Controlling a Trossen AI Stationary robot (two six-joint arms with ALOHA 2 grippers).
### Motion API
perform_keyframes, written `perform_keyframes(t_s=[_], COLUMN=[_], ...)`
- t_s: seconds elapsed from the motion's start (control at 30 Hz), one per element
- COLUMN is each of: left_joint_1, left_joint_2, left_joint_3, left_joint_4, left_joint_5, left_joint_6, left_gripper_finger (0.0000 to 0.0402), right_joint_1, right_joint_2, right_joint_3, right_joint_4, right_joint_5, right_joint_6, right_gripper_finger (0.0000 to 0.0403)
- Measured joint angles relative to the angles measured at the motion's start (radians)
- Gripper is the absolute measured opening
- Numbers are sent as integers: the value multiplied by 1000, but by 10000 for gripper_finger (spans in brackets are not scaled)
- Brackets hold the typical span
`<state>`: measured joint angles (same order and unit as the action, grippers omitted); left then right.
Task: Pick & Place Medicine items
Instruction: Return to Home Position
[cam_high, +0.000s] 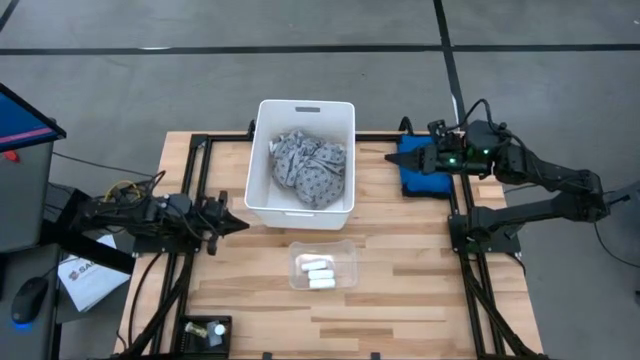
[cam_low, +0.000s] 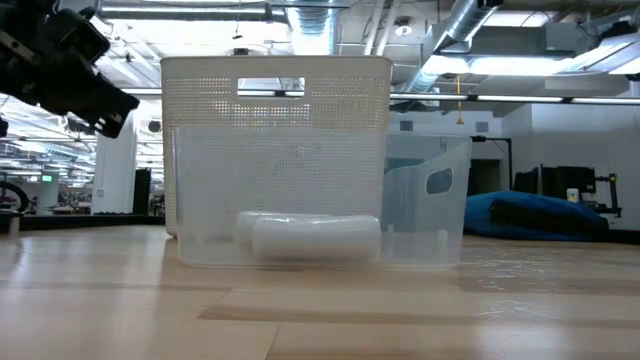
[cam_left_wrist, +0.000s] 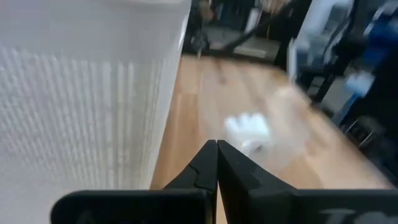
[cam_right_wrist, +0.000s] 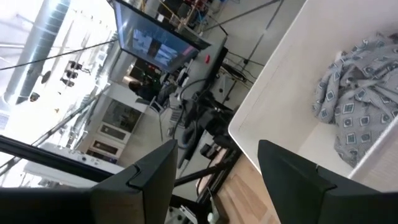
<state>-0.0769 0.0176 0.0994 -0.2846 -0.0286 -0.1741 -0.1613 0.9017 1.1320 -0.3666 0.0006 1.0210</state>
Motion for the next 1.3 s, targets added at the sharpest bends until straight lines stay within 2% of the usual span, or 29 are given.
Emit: perform_keyframes(t_s=[0.13,0.3,0.43,0.57,0.83,1.3], left_joint_1=[0,0,0,0,0,0], left_joint_2=[16,30,36,38,38,38], left_joint_3=[0,0,0,-1,-1,-2], left_joint_4=[-3,3,11,14,15,17], left_joint_5=[-32,-124,-122,-121,-121,-121], left_joint_6=[46,84,82,60,63,64], left_gripper_finger=[1,1,1,3,4,3], right_joint_1=[17,19,15,-16,-139,-161], right_joint_2=[11,6,-10,-38,-64,-100], right_joint_3=[-2,-1,0,0,-1,-1], right_joint_4=[3,6,-3,-56,-105,-107], right_joint_5=[1,-1,-36,-116,-287,-344], right_joint_6=[-9,-38,-89,-144,-309,-654], right_gripper_finger=[220,220,220,220,220,220])
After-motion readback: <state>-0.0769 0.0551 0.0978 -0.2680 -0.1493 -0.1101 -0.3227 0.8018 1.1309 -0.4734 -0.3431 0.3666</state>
